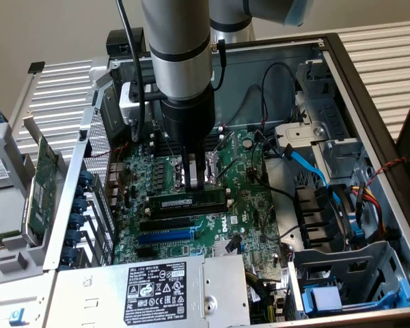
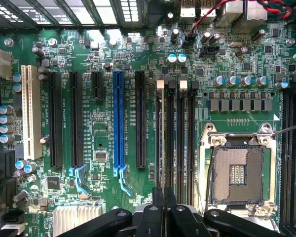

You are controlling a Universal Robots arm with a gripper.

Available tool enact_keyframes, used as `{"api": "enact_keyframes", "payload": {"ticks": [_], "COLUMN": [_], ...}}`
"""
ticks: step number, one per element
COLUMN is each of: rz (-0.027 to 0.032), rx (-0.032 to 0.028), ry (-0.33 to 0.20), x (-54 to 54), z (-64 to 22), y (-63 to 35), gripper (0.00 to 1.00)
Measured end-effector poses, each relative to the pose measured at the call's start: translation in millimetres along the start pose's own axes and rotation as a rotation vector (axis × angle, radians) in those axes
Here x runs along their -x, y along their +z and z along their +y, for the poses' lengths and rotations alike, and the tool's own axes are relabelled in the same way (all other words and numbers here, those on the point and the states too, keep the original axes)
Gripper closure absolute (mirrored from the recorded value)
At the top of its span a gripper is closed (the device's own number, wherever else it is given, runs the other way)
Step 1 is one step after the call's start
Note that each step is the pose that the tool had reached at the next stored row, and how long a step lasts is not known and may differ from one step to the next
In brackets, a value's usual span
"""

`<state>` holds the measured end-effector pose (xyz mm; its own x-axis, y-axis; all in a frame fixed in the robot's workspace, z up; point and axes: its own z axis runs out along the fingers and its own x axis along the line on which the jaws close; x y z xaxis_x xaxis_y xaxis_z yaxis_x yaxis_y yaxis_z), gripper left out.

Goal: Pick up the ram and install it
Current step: 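Insert the ram into the slot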

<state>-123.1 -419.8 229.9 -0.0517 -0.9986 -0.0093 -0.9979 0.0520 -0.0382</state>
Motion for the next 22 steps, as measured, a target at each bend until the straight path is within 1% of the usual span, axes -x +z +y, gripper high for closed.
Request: {"api": "enact_keyframes", "payload": {"ticks": [17,22], "rz": [-0.0004,-0.0003], "rx": [-0.0071,-0.0076], "ry": [0.000,0.000], "x": [-0.2,-0.2], "z": [1.2,1.4], "y": [3.6,4.3], "gripper": [0.87,0.87]}}
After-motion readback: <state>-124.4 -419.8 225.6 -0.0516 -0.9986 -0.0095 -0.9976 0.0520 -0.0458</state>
